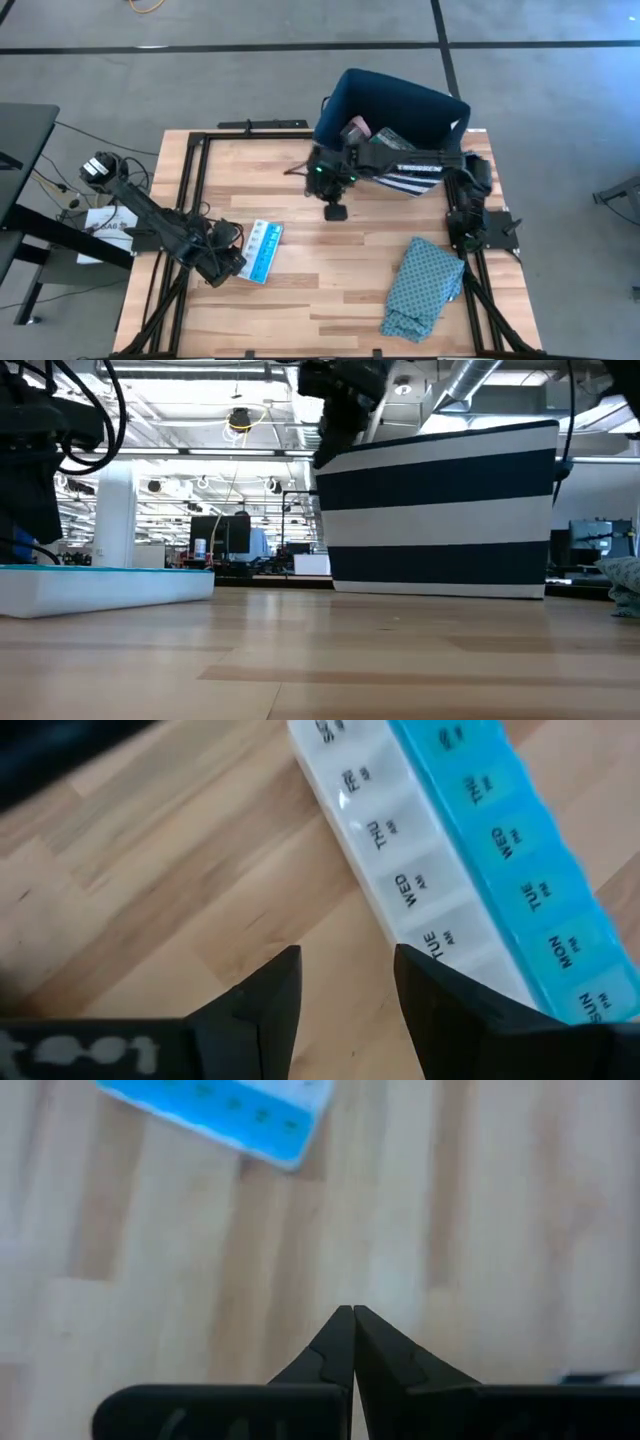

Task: Pick & place medical supplies in basket/bin
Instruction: Put the white pill organizer into the white bin

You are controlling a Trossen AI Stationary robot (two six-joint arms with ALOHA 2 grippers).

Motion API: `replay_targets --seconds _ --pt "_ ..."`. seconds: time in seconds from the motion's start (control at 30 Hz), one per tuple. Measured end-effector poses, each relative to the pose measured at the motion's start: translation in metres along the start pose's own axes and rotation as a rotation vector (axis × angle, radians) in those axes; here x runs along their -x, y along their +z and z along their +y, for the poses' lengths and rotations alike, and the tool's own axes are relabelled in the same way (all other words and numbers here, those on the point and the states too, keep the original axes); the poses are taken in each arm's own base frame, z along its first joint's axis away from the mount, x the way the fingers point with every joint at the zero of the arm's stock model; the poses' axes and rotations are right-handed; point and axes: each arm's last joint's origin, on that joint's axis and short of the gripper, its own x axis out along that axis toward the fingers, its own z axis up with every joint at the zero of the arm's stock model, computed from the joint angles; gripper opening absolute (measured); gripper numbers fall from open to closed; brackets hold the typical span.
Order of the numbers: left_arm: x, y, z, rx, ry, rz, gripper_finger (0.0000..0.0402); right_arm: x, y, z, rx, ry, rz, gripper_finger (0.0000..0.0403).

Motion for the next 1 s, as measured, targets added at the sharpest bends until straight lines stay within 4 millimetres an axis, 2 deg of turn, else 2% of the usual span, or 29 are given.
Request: replay_targets --seconds 0.1,0.17,0.3,0.47,0.6,0.7,0.8,1.0 --pt "0.001 0.000 0.000 0.014 0.003 -0.047 0.0151 -0.002 -0.018 0.017 -0.029 0.003 -0.058 0.0000" --pt "0.001 0.001 0.000 0.023 0.004 -0.082 0.0151 0.000 -0.023 0.029 -0.018 -0.018 -0.184 0.0000" --pt "0.001 0.002 0.000 0.030 0.003 -0.118 0.0151 0.004 -0.029 0.052 0.109 -0.066 -0.486 0.0000" --pt "0.001 0.002 -0.002 0.086 -0.025 -0.123 0.0151 -0.014 -0.040 0.070 0.059 -0.055 -0.698 0.0000" --pt "0.001 0.003 -0.006 0.103 -0.055 -0.123 0.0151 -0.047 -0.046 0.095 0.062 -0.036 -0.749 0.0000" --pt "0.001 0.004 -0.008 0.126 -0.076 -0.156 0.0151 -0.070 -0.043 0.115 0.066 -0.149 -0.781 0.0000" --pt "0.002 0.005 -0.012 0.138 -0.116 -0.176 0.0151 -0.088 -0.036 0.131 -0.013 -0.266 -0.798 0.0000" --pt "0.000 0.004 -0.014 0.093 -0.120 -0.173 0.0151 -0.111 -0.011 0.156 -0.162 -0.283 -0.840 0.0000"
